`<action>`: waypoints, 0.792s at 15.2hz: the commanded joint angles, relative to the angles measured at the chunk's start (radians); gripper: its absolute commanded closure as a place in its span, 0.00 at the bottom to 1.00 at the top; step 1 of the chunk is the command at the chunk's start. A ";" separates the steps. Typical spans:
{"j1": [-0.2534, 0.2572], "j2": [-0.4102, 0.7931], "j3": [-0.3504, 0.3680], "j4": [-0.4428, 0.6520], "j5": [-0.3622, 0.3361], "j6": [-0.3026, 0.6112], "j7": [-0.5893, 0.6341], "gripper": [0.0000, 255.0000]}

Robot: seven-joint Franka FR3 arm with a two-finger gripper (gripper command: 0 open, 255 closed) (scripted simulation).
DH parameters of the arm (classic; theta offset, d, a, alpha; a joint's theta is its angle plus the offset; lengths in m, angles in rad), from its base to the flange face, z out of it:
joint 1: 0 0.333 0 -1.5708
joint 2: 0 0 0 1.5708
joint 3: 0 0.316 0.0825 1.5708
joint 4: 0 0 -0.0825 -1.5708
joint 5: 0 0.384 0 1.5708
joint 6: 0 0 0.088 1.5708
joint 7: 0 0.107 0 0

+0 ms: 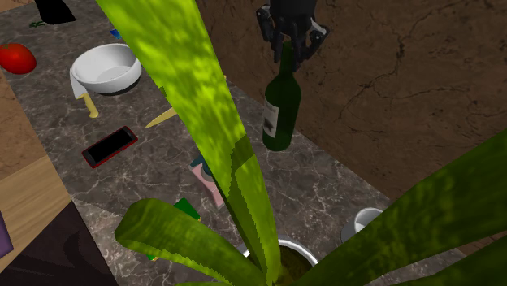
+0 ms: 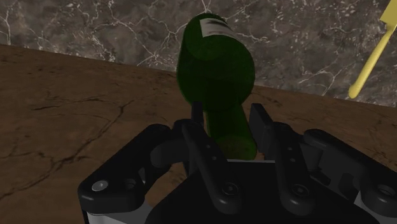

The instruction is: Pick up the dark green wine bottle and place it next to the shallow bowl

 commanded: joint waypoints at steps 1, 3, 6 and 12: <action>0.000 0.000 0.000 0.000 0.000 0.000 0.000 1.00; 0.000 0.000 0.000 0.000 0.000 0.000 0.000 1.00; 0.000 -0.004 0.000 0.020 -0.001 -0.025 0.001 1.00; -0.001 -0.011 -0.002 0.091 -0.003 -0.102 0.003 1.00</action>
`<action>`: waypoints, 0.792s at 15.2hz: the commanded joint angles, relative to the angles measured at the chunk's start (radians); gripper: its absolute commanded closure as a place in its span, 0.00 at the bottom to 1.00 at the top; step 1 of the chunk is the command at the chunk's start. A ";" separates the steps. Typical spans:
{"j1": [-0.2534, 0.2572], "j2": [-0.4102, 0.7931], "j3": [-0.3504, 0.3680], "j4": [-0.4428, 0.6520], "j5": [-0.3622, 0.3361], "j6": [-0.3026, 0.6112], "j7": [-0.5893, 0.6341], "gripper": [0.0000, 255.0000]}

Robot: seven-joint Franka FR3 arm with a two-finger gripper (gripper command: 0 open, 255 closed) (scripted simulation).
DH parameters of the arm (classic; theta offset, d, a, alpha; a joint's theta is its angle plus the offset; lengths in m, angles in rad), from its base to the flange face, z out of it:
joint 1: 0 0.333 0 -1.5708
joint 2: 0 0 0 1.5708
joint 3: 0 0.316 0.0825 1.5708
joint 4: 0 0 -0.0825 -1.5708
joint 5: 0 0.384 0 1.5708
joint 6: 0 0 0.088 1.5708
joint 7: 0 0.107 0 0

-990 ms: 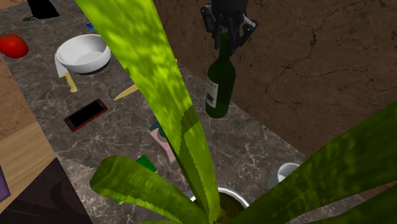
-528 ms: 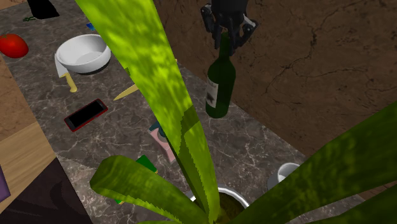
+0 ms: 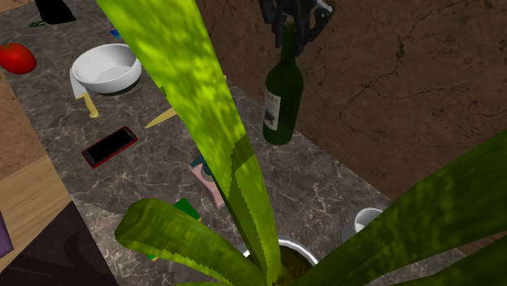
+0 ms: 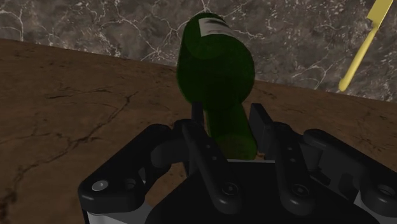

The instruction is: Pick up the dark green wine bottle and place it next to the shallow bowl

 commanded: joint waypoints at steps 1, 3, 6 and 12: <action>-0.001 0.001 0.000 0.030 0.000 -0.029 0.001 1.00; -0.001 0.001 -0.001 0.057 -0.001 -0.056 0.001 1.00; -0.003 0.002 -0.001 0.100 -0.001 -0.097 0.002 1.00; -0.006 0.014 -0.002 0.198 0.001 -0.184 0.004 1.00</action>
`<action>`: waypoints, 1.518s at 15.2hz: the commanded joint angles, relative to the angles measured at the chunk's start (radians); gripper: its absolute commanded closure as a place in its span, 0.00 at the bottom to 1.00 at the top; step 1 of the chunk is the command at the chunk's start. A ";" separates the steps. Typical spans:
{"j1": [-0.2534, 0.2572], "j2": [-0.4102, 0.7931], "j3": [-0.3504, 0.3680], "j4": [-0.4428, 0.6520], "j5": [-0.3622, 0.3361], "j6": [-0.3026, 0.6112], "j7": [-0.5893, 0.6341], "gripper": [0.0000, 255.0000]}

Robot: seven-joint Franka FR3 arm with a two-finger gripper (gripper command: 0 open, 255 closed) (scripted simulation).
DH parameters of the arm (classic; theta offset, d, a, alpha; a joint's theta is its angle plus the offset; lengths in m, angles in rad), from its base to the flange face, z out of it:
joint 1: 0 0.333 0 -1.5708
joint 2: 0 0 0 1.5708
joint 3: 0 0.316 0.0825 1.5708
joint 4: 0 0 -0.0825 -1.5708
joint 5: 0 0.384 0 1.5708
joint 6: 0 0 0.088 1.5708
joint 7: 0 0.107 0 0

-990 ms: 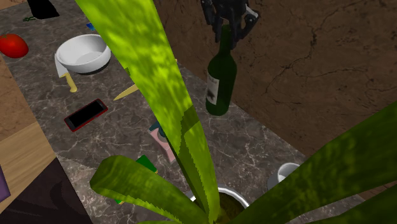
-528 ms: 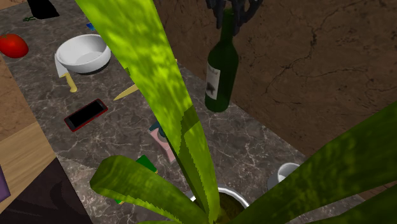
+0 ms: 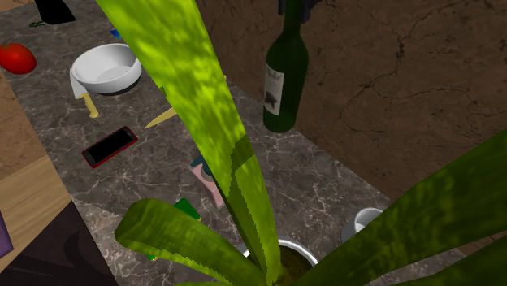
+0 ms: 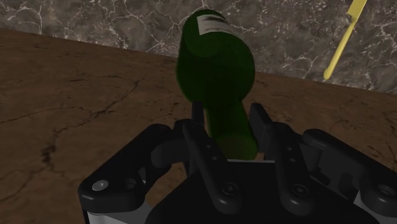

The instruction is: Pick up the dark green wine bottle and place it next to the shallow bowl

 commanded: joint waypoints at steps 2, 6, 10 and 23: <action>-0.003 0.010 -0.001 0.055 0.001 -0.045 0.000 1.00; -0.007 0.029 -0.001 0.138 0.004 -0.109 0.000 1.00; -0.011 0.048 -0.001 0.209 0.007 -0.161 0.000 1.00; 0.189 -0.181 0.094 -0.110 -0.067 -0.068 0.283 1.00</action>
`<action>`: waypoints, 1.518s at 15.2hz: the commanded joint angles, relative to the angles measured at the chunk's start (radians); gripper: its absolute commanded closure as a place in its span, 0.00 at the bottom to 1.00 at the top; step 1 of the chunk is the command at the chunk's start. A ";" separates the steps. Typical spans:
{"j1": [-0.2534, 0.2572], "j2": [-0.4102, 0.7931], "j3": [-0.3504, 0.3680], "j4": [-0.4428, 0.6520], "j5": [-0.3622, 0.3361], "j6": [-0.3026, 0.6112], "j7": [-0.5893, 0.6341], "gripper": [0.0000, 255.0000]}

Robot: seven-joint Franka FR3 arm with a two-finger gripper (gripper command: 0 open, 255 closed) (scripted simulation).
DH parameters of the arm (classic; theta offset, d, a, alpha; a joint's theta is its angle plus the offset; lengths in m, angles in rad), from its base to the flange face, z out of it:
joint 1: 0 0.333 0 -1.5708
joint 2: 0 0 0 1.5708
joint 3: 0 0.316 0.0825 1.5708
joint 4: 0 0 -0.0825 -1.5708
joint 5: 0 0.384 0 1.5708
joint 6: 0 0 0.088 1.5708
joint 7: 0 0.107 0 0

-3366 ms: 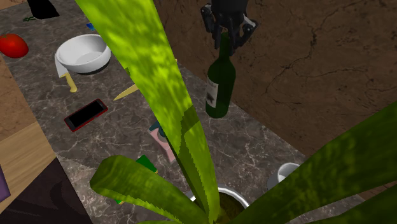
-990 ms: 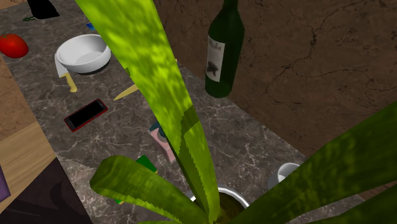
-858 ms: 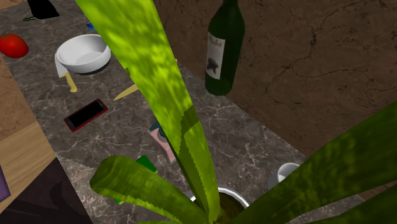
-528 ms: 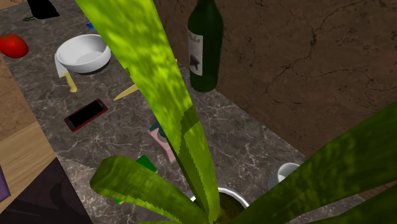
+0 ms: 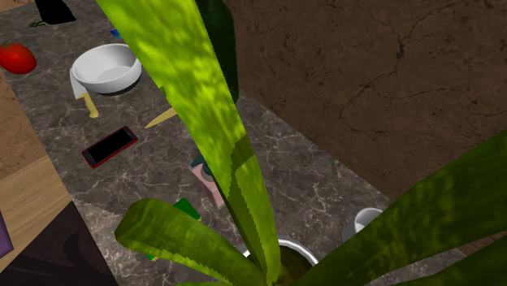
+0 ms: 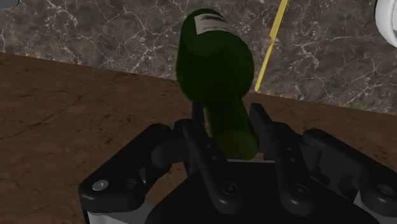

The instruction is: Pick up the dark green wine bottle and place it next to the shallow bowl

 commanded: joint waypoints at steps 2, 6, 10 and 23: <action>0.041 -0.029 0.028 -0.047 -0.012 0.017 0.071 1.00; 0.094 -0.050 0.068 -0.072 -0.026 0.020 0.164 1.00; 0.146 -0.053 0.108 -0.076 -0.038 0.017 0.257 1.00; 0.258 -0.019 0.194 -0.096 -0.069 0.063 0.459 1.00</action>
